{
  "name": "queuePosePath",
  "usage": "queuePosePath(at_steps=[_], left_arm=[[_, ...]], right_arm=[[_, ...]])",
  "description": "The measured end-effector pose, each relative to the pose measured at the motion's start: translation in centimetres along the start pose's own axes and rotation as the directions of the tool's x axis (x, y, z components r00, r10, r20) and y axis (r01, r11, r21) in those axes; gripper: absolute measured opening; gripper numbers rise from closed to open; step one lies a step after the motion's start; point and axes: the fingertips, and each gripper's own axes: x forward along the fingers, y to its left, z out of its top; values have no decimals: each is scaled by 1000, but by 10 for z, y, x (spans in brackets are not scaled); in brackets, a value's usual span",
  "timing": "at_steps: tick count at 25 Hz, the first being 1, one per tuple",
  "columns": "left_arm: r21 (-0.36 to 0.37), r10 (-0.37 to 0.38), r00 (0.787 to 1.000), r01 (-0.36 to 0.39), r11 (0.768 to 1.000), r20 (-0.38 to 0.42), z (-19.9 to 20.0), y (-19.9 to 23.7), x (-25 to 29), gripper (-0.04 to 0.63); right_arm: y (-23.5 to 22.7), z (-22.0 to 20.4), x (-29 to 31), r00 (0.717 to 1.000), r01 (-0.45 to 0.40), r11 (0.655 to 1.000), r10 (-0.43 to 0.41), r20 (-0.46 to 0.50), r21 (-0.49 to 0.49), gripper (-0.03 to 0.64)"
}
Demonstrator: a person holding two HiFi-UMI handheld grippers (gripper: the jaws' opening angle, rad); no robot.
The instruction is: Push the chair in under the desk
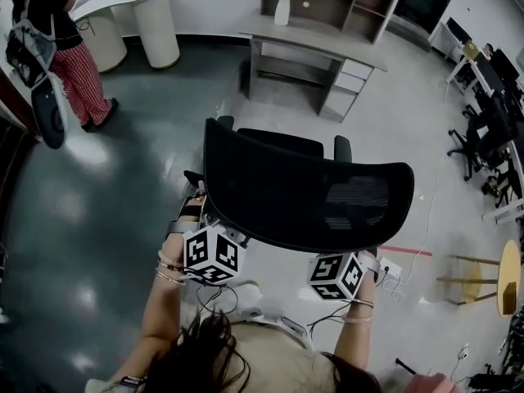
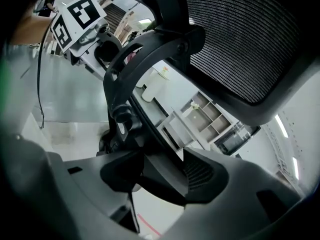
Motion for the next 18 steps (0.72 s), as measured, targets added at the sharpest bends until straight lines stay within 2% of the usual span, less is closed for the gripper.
queuePosePath(at_steps=[18], left_arm=[[-2, 1, 1000, -1, 1000, 6, -2, 33, 33, 221]], right_arm=[[-17, 17, 39, 1000, 5, 1000, -5, 14, -3, 235]])
